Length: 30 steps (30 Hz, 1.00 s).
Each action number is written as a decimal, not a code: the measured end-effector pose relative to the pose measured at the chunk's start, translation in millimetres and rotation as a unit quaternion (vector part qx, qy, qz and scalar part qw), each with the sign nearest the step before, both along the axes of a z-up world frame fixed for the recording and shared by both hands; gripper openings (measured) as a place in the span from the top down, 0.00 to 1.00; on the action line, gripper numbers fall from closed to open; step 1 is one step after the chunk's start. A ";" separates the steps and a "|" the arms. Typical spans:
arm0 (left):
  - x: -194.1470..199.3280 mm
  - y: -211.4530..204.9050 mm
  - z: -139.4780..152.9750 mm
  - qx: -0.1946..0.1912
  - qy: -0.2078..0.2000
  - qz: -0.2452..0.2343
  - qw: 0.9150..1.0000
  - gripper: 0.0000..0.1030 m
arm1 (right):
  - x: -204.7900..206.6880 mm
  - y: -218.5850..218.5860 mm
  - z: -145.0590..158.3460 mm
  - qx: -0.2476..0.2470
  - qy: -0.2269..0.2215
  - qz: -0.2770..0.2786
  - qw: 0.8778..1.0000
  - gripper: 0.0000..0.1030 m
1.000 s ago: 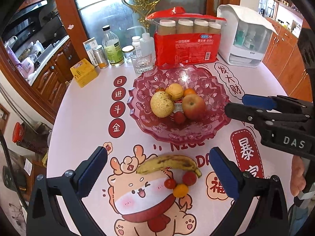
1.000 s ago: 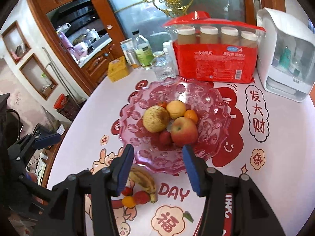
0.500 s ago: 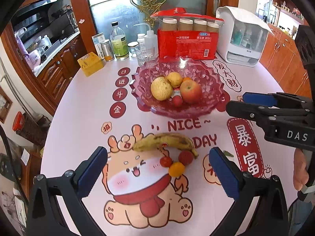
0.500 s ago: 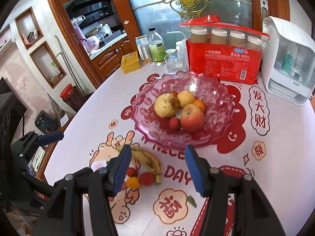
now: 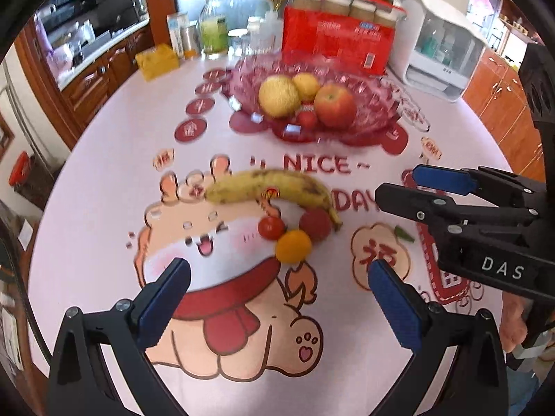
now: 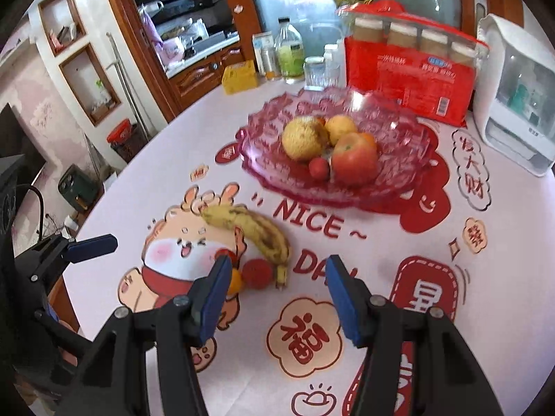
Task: Organize fruits
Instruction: 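Move the left tool to an orange while the right tool reaches the red strawberry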
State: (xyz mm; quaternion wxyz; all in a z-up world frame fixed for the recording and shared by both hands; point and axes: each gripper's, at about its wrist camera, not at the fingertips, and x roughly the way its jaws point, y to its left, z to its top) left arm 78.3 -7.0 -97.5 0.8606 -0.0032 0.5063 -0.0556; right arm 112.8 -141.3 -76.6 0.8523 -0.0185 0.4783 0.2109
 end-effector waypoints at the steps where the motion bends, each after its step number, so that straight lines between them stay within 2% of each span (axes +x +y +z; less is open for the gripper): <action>1: -0.2 0.0 -4.7 -0.001 0.002 0.004 1.000 0.01 | 0.4 1.0 -7.0 -0.002 0.006 0.001 1.000 0.45; 6: 0.3 11.1 -32.9 0.002 0.015 0.032 0.999 0.04 | 0.4 4.9 -33.2 -0.010 0.023 0.006 1.000 0.45; 13: 3.7 35.0 -53.9 -0.007 0.027 0.069 0.997 0.09 | 1.8 14.1 -54.1 -0.022 0.035 0.023 0.999 0.49; 18: 5.3 48.8 -60.8 -0.024 0.032 0.091 0.995 0.12 | 1.8 27.2 -61.3 -0.036 0.020 0.056 0.998 0.53; 23: 6.2 55.0 -65.7 -0.035 0.036 0.097 0.994 0.14 | 6.8 39.3 -72.1 -0.058 0.003 0.092 0.994 0.63; 30: 10.4 60.8 -68.4 -0.048 0.038 0.100 0.993 0.14 | 8.0 51.2 -82.0 -0.080 -0.025 0.138 0.987 0.64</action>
